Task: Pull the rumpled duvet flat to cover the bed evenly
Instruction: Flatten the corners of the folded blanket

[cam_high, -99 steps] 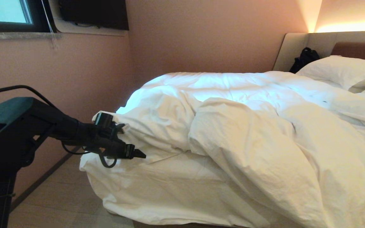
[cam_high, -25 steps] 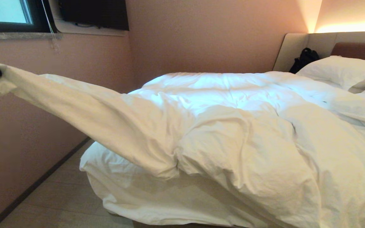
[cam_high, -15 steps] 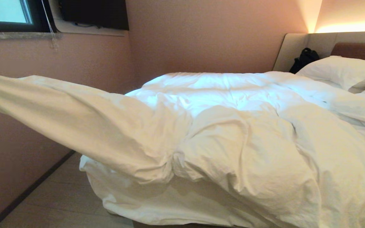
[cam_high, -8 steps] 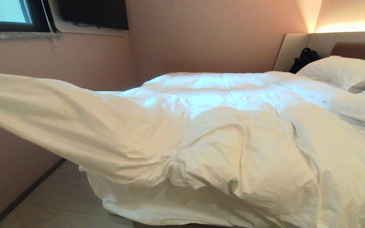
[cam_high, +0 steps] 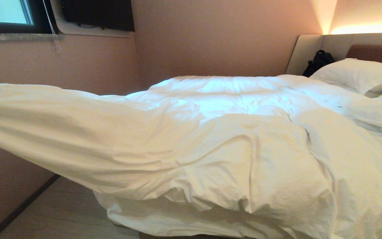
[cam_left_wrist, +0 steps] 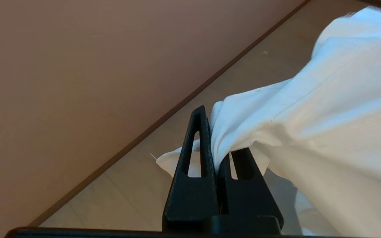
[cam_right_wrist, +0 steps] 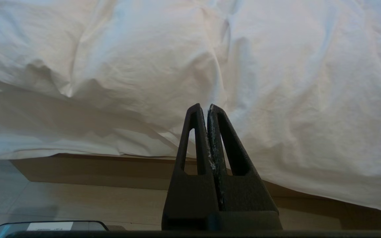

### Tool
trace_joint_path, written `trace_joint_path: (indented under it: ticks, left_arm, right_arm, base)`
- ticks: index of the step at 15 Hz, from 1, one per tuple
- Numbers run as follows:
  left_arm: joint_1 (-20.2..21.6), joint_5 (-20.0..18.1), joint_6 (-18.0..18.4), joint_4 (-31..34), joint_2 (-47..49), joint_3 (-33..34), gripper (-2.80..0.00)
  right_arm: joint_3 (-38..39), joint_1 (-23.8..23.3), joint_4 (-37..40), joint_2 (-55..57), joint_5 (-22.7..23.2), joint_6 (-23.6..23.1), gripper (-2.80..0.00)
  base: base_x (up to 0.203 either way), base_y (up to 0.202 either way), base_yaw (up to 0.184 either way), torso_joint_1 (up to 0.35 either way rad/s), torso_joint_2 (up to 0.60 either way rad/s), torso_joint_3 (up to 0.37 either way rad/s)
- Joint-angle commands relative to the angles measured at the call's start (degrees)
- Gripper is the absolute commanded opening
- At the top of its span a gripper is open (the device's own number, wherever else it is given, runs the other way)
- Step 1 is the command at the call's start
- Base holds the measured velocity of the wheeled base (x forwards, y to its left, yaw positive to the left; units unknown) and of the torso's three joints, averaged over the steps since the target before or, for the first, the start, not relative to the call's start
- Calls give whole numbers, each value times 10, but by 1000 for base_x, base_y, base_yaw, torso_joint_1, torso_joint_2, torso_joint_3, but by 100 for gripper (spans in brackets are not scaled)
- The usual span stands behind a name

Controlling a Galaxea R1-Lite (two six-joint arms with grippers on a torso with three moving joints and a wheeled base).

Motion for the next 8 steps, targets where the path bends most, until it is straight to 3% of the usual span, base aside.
trace_joint_path:
  ticks: [1,8]
  left_arm:
    - [5,-1,1,0,10,-2,-280]
    - [4,-4,39,4,8,21,-280]
  right_arm:
    - [0,0,0,0,0,0,-280]
    - [1,0,0,0,0,0,-280]
  base:
    - [0,0,0,0,0,0]
    - [0,0,0,0,0,0]
